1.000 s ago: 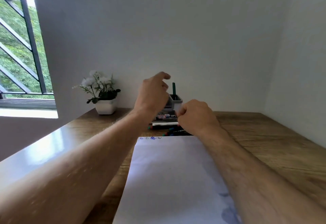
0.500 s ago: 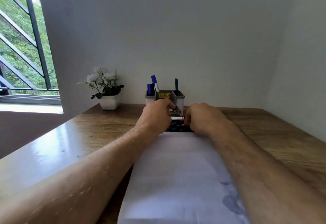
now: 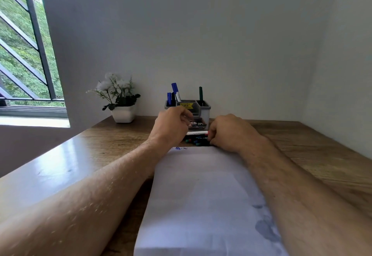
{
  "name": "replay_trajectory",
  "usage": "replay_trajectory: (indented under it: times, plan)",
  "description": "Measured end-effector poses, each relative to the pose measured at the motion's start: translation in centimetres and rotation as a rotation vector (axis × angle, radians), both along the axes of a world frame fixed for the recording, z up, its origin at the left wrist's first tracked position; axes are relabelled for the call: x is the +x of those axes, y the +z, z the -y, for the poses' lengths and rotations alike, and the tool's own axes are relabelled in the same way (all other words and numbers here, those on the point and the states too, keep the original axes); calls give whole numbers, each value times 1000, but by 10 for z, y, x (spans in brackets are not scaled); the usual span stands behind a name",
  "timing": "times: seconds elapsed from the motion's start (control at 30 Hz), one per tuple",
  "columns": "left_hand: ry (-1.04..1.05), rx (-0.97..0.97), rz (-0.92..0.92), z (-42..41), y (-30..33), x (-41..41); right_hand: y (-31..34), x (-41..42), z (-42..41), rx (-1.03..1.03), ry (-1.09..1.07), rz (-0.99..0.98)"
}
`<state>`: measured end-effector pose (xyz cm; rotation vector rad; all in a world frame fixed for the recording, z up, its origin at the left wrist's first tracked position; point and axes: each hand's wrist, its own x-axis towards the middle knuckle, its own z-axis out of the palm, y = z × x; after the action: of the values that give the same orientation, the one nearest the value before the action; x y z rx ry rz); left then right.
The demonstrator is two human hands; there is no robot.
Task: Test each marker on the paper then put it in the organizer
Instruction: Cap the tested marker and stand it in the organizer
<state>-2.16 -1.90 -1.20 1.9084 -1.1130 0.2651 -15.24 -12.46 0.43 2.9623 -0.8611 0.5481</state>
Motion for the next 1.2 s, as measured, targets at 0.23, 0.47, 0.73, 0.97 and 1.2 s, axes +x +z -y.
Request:
replay_trajectory:
  times: [0.23, 0.47, 0.73, 0.97, 1.2]
  plan:
    - [4, -22, -10, -1, 2, -1, 0, -2, 3, 35, 60, -17]
    - [4, -213, -86, -5, 10, -5, 2, 3, 1, 140, 175, 178]
    - [-93, -404, -204, -3, 10, -4, 14, 8, -16, 554, 320, 873]
    - [-408, -308, -634, -10, 16, -17, 22, 0, -11, 1036, 342, 1213]
    - [-352, -515, -812, -10, 21, -7, 18, 2, -12, 1091, 318, 1034]
